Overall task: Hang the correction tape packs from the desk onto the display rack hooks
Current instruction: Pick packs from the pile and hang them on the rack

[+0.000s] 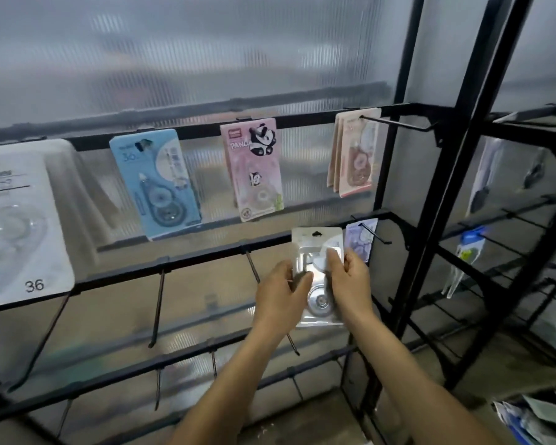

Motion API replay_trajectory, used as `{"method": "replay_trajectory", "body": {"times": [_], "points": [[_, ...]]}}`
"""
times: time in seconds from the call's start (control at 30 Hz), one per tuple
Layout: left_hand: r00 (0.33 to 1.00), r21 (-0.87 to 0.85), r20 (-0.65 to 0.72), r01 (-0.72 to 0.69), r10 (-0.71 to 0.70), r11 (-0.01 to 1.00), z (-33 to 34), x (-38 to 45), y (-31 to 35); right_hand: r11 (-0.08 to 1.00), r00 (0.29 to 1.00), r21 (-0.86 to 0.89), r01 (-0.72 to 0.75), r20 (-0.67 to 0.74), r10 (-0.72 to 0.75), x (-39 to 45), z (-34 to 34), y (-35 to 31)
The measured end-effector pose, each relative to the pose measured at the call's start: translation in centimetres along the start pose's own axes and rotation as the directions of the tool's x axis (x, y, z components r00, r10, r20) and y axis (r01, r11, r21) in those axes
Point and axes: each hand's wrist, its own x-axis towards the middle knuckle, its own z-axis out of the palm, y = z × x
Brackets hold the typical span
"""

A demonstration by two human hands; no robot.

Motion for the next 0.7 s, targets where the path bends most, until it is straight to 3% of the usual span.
{"method": "replay_trajectory", "body": {"times": [0.13,0.27,0.43,0.7], "points": [[0.998,0.202,-0.058,0.019,-0.007,0.979,1.3,0.4,0.0,0.998,0.997,-0.035,-0.056,0.050,0.058,1.8,-2.0,3.1],[0.998,0.434,-0.017,-0.051,0.064,0.899,2.4,0.6,0.2,0.989,0.993,-0.110,-0.101,0.051,0.107,3.2,-2.7,5.2],[0.999,0.433,0.029,-0.052,0.044,0.900,4.9,1.1,-0.2,0.991,0.997,-0.121,-0.054,0.047,0.060,3.3,-3.0,6.3],[0.998,0.331,-0.047,-0.019,0.036,0.943,6.7,2.2,-1.7,0.964,0.996,-0.260,0.050,0.083,-0.029,3.5,-3.9,6.9]]}}
